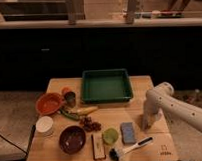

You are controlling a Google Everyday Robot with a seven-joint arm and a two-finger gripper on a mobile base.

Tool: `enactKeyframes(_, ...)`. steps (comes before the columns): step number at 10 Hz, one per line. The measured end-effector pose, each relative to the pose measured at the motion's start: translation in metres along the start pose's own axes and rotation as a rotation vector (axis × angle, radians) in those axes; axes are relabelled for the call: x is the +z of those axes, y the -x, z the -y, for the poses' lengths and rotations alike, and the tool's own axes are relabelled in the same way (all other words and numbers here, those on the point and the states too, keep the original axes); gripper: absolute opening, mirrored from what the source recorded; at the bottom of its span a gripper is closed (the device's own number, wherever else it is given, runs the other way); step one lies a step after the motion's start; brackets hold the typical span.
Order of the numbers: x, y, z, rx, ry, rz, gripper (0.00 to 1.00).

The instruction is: Wipe purple bowl with towel

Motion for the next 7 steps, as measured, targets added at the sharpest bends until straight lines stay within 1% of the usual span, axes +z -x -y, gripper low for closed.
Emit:
enactKeyframes(1, -0.001, 0.0, 0.0, -0.001, 0.0, 0.0, 0.0)
enactKeyframes(3, -0.001, 0.003, 0.0, -0.005, 0.001, 0.001, 0.0)
enactKeyframes(4, -0.007, 0.004, -0.001, -0.013, -0.015, 0.003, 0.0)
enactKeyframes(5, -0.014, 0.004, -0.002, -0.017, -0.03, 0.003, 0.0)
enactKeyframes(7, -0.046, 0.004, -0.004, -0.031, -0.077, 0.01, 0.0)
